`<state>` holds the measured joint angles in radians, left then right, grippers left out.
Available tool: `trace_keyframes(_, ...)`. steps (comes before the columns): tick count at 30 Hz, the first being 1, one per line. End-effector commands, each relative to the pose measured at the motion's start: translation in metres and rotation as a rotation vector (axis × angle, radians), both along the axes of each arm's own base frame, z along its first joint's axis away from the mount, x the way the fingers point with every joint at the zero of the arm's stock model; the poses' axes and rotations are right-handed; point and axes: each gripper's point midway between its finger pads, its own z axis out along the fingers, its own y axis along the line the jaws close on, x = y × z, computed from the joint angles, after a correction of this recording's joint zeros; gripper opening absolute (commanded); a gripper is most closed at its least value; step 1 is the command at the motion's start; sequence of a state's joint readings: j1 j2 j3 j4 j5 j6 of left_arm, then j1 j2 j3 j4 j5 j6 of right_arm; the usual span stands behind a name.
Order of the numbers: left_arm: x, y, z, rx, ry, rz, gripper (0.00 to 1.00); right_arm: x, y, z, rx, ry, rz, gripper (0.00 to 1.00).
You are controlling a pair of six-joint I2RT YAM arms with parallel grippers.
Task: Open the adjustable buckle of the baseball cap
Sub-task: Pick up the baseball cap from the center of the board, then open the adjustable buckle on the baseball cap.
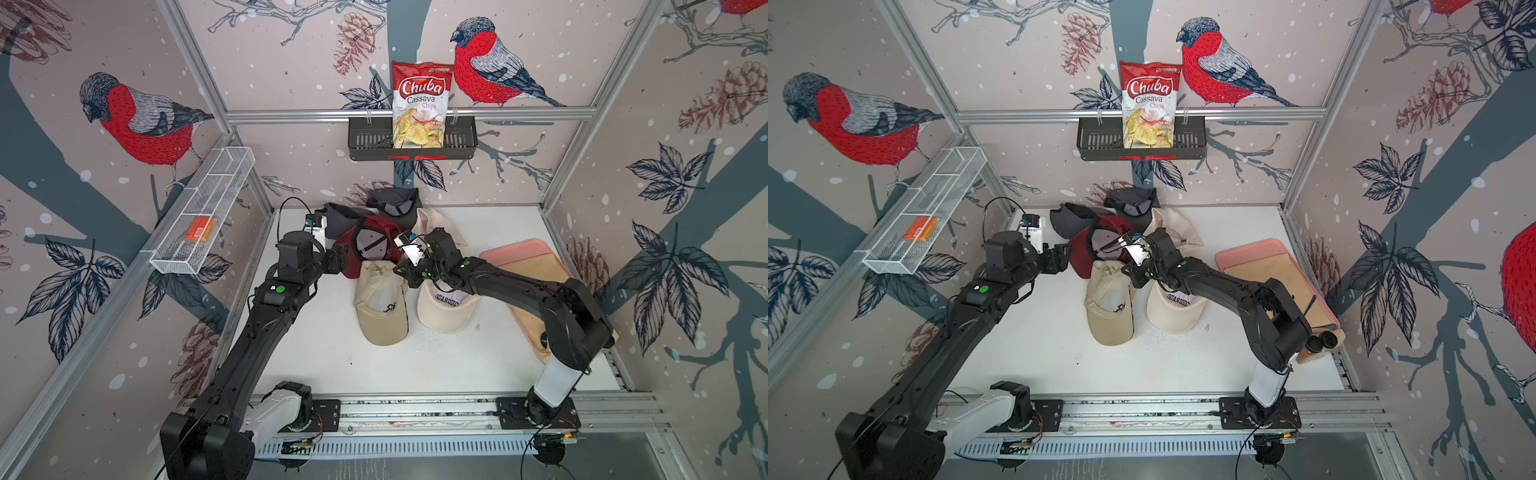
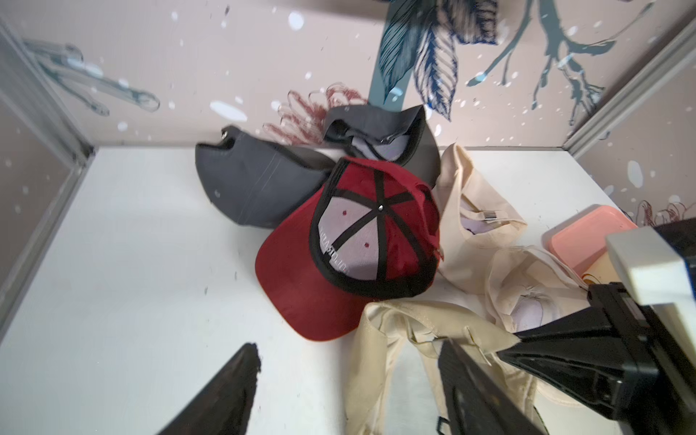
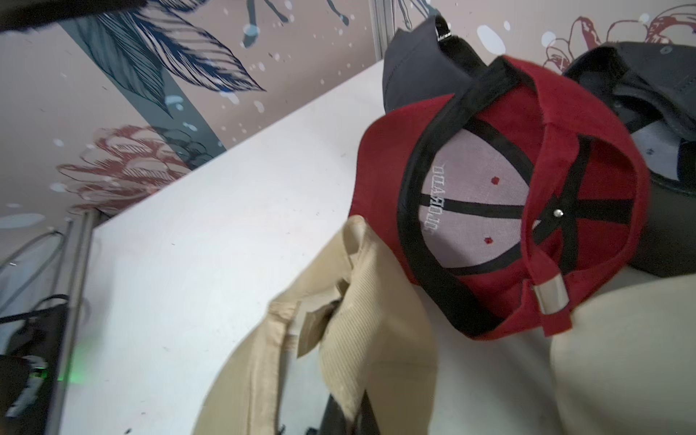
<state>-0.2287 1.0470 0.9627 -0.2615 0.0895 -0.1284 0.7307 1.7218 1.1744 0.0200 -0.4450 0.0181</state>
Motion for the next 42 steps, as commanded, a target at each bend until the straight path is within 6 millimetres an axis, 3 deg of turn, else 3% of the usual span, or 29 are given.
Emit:
trace_keyframes(1,-0.003,-0.019,0.027,0.068,-0.144,-0.092,0.72,-0.019,-0.006,0.014,0.064,0.122,0.03,0.0)
trace_keyframes(5,-0.021,-0.056,0.041,0.134,-0.275,-0.236,0.68,-0.026,-0.018,0.024,0.099,0.17,0.035,0.0)
trace_keyframes(8,-0.034,-0.075,0.039,0.171,-0.347,-0.312,0.58,-0.026,-0.028,0.032,0.151,0.196,0.022,0.0)
trace_keyframes(14,-0.063,-0.105,0.003,0.257,-0.426,-0.423,0.45,-0.028,-0.04,0.05,0.237,0.224,0.022,0.0)
trace_keyframes(19,-0.08,-0.119,-0.026,0.301,-0.519,-0.425,0.41,-0.029,-0.04,0.049,0.246,0.255,0.031,0.0)
trace_keyframes(31,-0.06,-0.132,-0.063,0.357,-0.572,-0.353,0.35,-0.033,-0.038,0.056,0.283,0.301,0.045,0.0)
trace_keyframes(42,-0.045,-0.136,-0.08,0.349,-0.565,-0.302,0.35,-0.039,-0.035,0.061,0.306,0.334,0.069,0.0)
